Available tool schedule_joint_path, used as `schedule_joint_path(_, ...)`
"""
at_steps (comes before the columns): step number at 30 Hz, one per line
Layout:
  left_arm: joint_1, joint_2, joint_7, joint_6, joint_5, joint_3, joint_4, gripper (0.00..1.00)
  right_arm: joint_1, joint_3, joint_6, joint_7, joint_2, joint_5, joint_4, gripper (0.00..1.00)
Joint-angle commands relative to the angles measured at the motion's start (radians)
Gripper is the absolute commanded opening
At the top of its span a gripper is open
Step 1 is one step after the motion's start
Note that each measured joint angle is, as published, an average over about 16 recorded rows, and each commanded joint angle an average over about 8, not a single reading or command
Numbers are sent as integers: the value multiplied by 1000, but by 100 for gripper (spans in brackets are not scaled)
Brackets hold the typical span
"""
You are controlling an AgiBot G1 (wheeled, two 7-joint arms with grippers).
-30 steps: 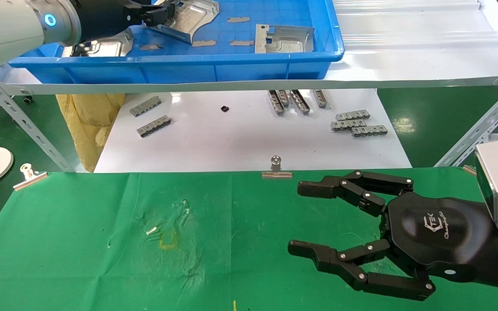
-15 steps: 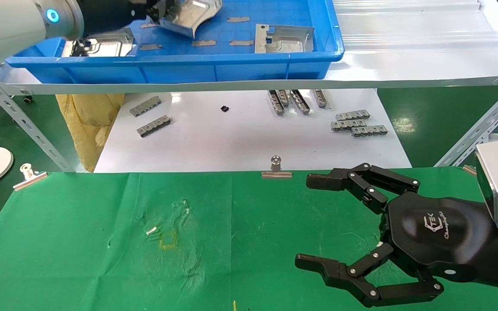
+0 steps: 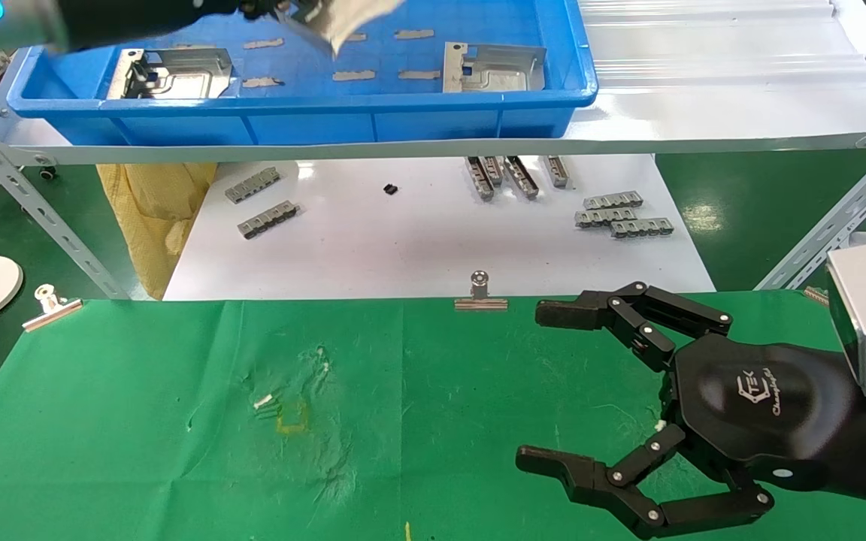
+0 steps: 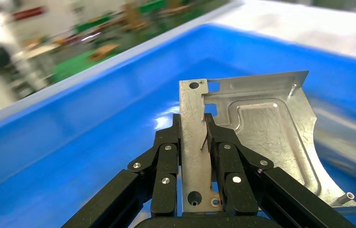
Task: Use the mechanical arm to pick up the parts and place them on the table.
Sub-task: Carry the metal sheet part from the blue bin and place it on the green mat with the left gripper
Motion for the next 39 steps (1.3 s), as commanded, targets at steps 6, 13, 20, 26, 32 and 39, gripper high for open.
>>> schedule_joint_path(6,53,-100,121,351,-49,-20,-37,0,0,0,0,0,0,0,0,100)
schedule_joint_path(13,165,-185,217,458,-106,5,-166,0,0,0,0,0,0,0,0,100)
schedule_joint_path(20,326,-252,343,436,-74,150,-321,0,0,0,0,0,0,0,0,100)
schedule_joint_path(26,352,-227,508,378,37,233,-237,0,0,0,0,0,0,0,0,100)
schedule_joint_path(32,341,-185,627,322,98,266,-132,50,0,0,0,0,0,0,0,100)
schedule_joint_path(39,329,-148,706,290,107,269,-46,100,0,0,0,0,0,0,0,100)
